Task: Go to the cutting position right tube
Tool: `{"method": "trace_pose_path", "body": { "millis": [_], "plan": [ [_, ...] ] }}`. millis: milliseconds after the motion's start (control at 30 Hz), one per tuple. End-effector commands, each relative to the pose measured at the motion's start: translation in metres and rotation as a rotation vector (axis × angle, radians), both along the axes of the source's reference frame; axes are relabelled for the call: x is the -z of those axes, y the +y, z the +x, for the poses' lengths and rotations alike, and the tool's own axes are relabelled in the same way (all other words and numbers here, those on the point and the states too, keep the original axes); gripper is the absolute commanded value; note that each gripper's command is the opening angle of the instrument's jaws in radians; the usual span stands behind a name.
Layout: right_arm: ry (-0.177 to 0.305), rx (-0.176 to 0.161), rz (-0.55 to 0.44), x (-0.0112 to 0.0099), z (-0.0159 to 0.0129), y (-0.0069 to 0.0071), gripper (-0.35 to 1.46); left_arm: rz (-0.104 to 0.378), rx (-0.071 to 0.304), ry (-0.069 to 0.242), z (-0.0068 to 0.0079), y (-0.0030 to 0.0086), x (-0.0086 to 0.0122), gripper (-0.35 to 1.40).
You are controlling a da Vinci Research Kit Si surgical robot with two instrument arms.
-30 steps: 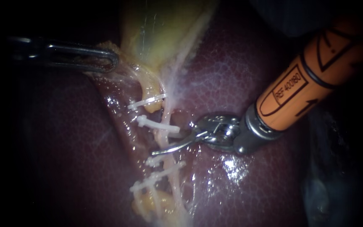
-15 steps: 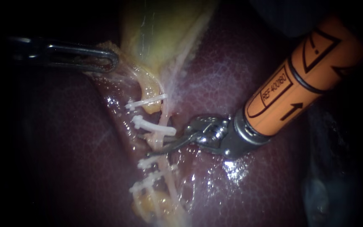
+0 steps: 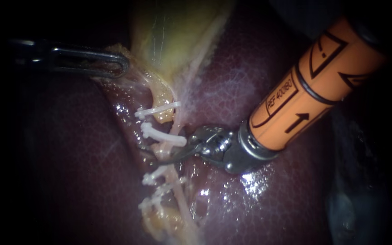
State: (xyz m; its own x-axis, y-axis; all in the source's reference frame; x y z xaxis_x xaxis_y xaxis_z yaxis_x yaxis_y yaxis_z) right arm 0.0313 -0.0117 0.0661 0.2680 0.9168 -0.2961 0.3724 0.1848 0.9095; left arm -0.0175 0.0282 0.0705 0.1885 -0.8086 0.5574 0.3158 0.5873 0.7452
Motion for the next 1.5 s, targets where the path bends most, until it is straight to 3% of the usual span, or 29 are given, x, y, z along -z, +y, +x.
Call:
{"method": "trace_pose_path", "body": {
  "millis": [33,400,667,833,1100,1233,1333,1500],
  "plan": [
    [0.0,0.002,0.002,0.0002,0.0001,0.0,1.37,0.0,0.0,0.0,0.0,0.0,0.0,-0.35],
    [-0.023,0.025,0.092,0.0014,-0.0001,0.0007,1.4,0.0,0.001,0.0,-0.0001,0.0,0.0,-0.35],
    [-0.058,0.035,0.106,-0.0002,-0.0022,0.0024,1.3,0.0,0.0,0.0,0.0,-0.0001,0.0,-0.35],
    [-0.094,0.06,0.099,-0.0002,-0.0028,0.0023,1.3,0.0,0.0,0.0,0.0,-0.0001,0.0,-0.35],
    [-0.102,0.068,0.111,0.0002,-0.0022,0.0016,1.28,0.0,0.0,0.0,0.0,-0.0001,0.0,-0.35],
    [-0.066,0.049,0.129,0.0007,-0.0014,0.0011,1.28,0.0,0.0,0.0,0.0,-0.0001,0.0,-0.35],
    [-0.011,0.015,0.114,0.0013,-0.0005,0.0008,1.28,0.0,0.0,0.0,0.0,-0.0001,0.0,-0.35],
    [0.059,-0.057,-0.029,0.002,0.0008,0.0004,1.27,0.0,0.0,0.0,0.0,0.0,0.0,-0.35]
  ]
}}
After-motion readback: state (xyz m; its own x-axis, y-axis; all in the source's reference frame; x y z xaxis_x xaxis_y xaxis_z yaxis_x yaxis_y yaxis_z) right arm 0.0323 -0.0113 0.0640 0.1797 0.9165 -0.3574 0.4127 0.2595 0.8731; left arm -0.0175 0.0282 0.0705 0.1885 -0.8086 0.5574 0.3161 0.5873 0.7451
